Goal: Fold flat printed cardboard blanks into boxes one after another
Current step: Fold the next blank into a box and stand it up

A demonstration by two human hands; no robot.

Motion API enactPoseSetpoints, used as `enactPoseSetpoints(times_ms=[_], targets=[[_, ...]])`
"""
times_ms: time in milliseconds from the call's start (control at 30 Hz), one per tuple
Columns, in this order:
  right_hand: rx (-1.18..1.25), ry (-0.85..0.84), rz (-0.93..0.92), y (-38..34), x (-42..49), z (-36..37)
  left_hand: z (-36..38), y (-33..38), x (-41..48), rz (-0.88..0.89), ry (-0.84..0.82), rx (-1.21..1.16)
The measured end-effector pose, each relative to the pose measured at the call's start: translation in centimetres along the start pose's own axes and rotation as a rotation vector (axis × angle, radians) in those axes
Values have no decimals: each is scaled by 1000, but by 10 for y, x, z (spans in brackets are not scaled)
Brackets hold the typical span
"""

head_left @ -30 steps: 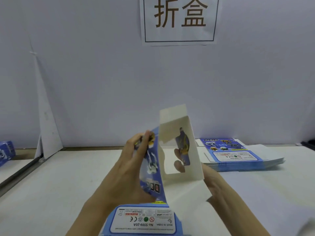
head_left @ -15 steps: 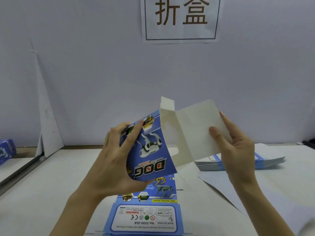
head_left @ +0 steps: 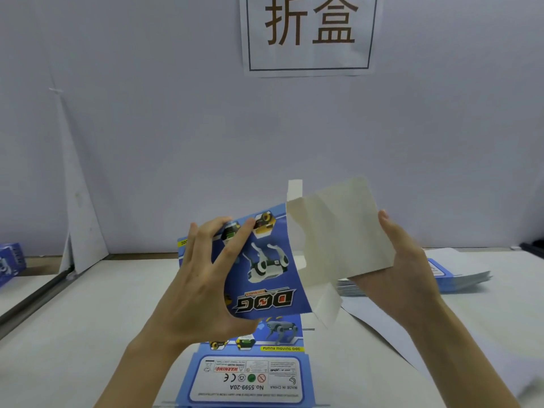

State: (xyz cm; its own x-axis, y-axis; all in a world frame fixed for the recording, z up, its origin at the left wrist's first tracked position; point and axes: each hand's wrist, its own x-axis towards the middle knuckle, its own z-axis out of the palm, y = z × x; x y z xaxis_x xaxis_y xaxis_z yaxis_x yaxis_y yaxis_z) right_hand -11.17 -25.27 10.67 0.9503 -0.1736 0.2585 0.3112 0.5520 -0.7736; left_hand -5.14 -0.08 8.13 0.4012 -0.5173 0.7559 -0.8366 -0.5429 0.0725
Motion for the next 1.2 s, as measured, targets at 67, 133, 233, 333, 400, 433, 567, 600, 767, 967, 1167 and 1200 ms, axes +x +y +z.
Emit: enactPoseSetpoints(times_ms=[67,133,233,333,400,433,567,600,767,967,1167,1200], targets=[[-11,-73,11,2,-1,1,0,0,0,11,5,3],[-146,-10,-24,6,-1,2,-2,-1,-1,5,7,-21],[-216,82,-36,9,3,0,-4,-3,-1,22,12,-12],[-240,92,-26,6,2,0,1,-3,-1,4,-4,-21],[-276,76,-53,4,2,-1,4,-3,-2,-12,-6,-31],[-293,67,-74,4,2,-2,5,-3,-1,-9,0,-29],[-283,86,-88,5,1,-2,5,-5,0,1,1,-20],[-278,92,-82,4,1,-2,6,-5,0,2,-1,-17],[-257,88,-118,3,4,-4,7,-4,1,33,42,38],[-62,142,-109,6,10,-10,10,7,5,-197,196,8],[-742,-341,208,32,-5,7,18,34,12,-757,282,-567],[-770,-397,202,41,-8,12,21,38,12,-775,253,-602]])
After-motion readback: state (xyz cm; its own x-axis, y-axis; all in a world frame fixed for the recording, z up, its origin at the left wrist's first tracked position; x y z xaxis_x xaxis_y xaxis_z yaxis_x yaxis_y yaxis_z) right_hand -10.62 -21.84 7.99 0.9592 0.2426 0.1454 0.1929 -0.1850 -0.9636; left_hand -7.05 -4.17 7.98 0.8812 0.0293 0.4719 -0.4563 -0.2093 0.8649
